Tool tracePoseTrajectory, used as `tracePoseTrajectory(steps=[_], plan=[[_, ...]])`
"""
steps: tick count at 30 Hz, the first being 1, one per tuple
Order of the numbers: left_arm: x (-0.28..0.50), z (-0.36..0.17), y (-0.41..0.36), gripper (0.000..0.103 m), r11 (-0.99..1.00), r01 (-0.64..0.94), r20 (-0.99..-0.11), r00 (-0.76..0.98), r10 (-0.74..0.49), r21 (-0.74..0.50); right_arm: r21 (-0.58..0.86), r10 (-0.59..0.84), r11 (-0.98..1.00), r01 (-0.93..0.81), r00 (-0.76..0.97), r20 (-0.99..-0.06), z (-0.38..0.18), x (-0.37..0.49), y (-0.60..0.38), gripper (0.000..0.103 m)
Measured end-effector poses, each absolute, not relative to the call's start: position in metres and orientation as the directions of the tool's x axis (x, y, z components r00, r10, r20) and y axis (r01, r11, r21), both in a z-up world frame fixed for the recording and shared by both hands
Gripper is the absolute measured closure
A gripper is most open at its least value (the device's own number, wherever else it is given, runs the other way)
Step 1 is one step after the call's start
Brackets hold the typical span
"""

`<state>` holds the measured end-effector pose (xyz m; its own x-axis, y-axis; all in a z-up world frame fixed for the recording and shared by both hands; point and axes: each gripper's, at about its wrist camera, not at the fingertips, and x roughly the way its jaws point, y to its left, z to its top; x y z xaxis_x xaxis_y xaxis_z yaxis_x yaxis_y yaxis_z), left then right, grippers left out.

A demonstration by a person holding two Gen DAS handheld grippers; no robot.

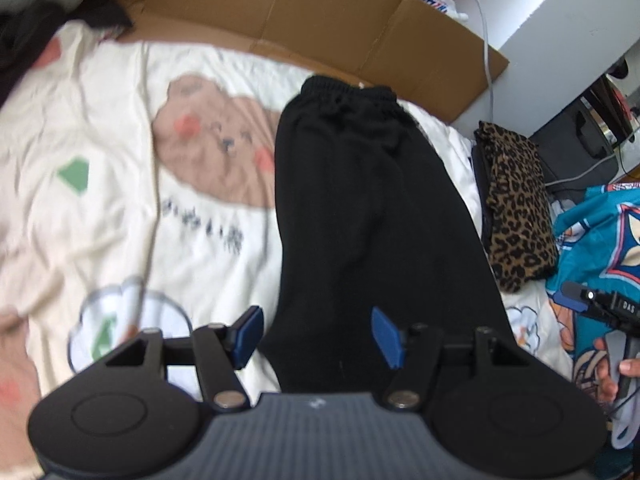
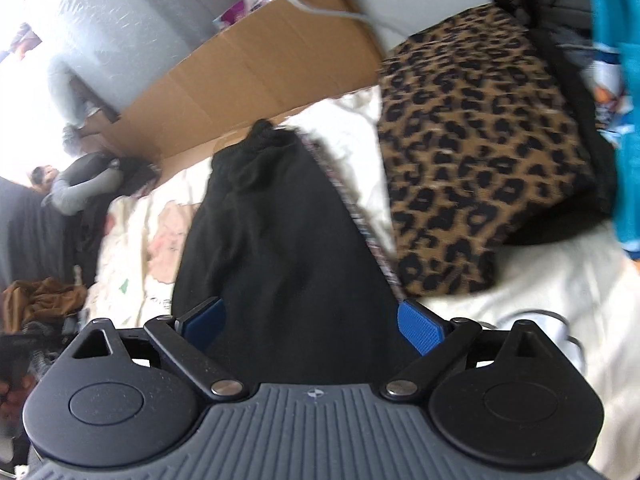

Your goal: Fold clothes

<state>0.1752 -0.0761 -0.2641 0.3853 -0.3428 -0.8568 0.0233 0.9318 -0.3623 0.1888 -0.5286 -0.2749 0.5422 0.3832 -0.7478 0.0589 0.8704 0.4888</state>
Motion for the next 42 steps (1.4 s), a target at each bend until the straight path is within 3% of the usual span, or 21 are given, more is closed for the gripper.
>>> tracePoseTrajectory(steps=[11,16,24,27,32,35,38,40,42], plan=[[0.124,-0.302,-0.096,0.045,0.907,-0.100,-0.885,0.286,-0.367,-0.409,0.463,0.282,0.845,0.267,0.513,-0.811,-0.300,0.139,-0.562,0.007],[0.110,-0.317,-0.096,0.052,0.896,-0.154,-0.893,0.253,-0.373,-0.417,0.432,0.261,0.849,0.303,0.471,-0.843,-0.324,0.127,-0.566,0.007],[0.097,-0.333,-0.094,0.053,0.892,-0.188,-0.905,0.205,-0.374,-0.411,0.418,0.252,0.833,0.362,0.425,-0.869,-0.361,0.118,-0.577,0.008],[0.095,-0.333,-0.095,0.053,0.889,-0.183,-0.901,0.201,-0.384,-0.420,0.447,0.279,0.813,0.373,0.423,-0.862,-0.370,0.115,-0.578,0.019],[0.090,-0.332,-0.093,0.053,0.890,-0.175,-0.900,0.201,-0.386,-0.420,0.457,0.303,0.809,0.369,0.405,-0.863,-0.379,0.117,-0.572,0.024],[0.087,-0.335,-0.092,0.053,0.891,-0.178,-0.903,0.191,-0.385,-0.418,0.477,0.331,0.806,0.351,0.401,-0.854,-0.381,0.119,-0.568,0.034],[0.083,-0.340,-0.090,0.053,0.892,-0.185,-0.907,0.180,-0.382,-0.412,0.492,0.354,0.803,0.336,0.395,-0.848,-0.384,0.119,-0.565,0.059],[0.080,-0.344,-0.090,0.053,0.888,-0.198,-0.907,0.171,-0.386,-0.415,0.503,0.364,0.795,0.338,0.397,-0.842,-0.384,0.117,-0.567,0.080],[0.077,-0.347,-0.091,0.053,0.882,-0.207,-0.904,0.163,-0.396,-0.424,0.518,0.373,0.785,0.340,0.409,-0.833,-0.382,0.115,-0.570,0.087]])
